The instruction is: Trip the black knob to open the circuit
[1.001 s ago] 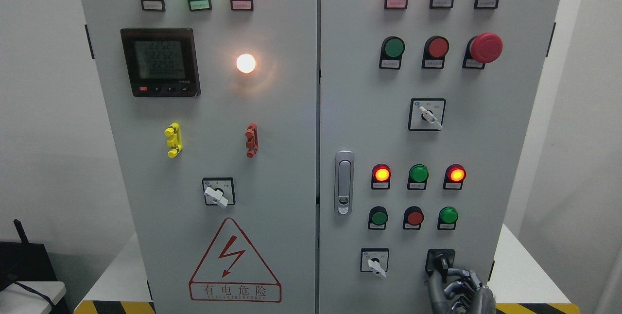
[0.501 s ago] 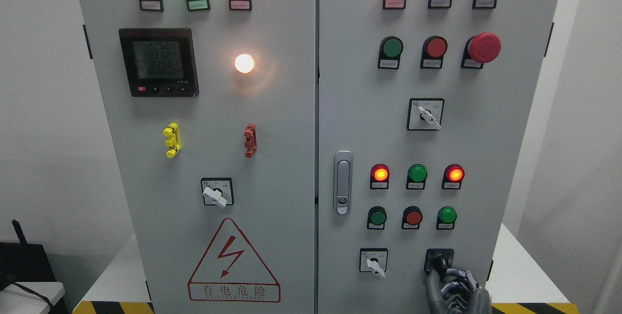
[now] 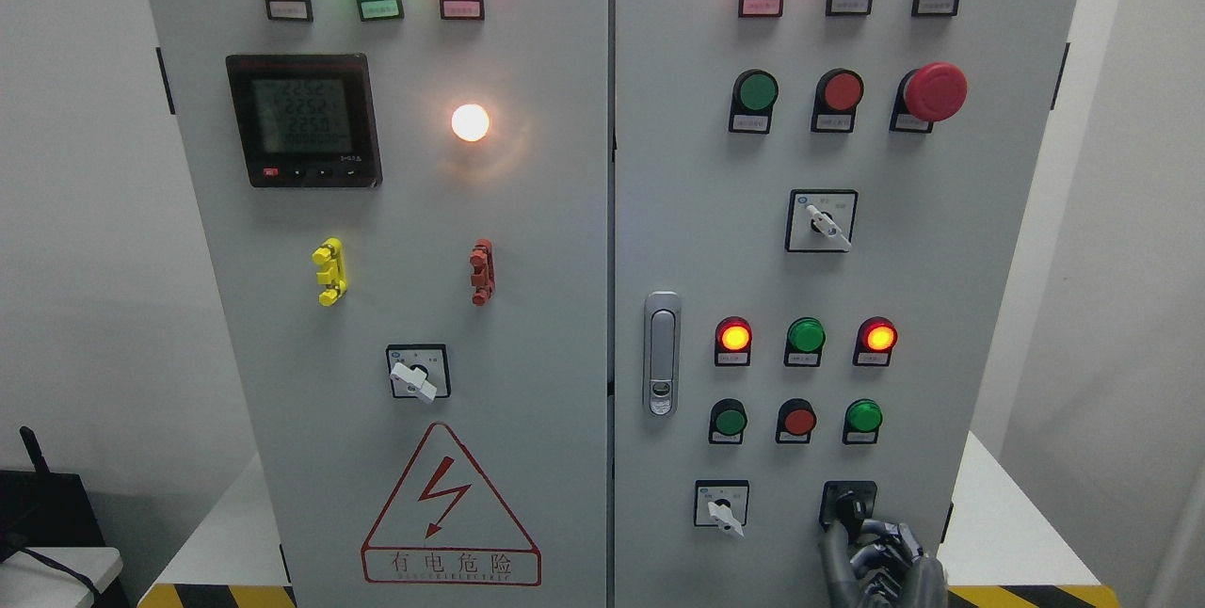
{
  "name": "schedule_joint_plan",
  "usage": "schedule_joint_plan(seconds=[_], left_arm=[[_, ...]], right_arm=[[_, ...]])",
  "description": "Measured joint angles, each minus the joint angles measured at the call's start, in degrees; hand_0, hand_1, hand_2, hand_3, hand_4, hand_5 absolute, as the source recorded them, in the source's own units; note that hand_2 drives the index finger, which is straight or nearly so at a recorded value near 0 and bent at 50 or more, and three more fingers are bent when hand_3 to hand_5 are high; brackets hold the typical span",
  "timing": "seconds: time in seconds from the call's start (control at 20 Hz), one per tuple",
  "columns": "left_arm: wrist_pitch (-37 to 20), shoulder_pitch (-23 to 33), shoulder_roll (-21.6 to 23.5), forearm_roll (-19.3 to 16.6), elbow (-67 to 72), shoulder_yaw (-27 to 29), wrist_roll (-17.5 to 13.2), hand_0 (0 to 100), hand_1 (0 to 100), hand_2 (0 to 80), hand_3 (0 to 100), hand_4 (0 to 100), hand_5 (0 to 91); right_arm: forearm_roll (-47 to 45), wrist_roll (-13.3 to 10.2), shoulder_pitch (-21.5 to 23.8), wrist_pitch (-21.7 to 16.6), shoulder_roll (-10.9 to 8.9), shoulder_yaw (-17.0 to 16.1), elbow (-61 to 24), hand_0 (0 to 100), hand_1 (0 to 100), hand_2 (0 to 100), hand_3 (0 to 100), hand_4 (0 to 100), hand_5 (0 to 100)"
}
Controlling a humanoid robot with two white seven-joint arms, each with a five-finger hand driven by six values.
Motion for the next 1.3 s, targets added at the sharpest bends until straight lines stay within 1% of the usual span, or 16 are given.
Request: schedule_joint_plan(seconds=[1.3], left_arm=[[0.0,0.0,0.0,0.0,0.0,0.0,0.0,12,39,0.0,0,0,0.0]], right_arm=[[-3.6,0.2,-0.6,-0.1,0.01,0.4,-0.1,61,74,61,90,89,93]])
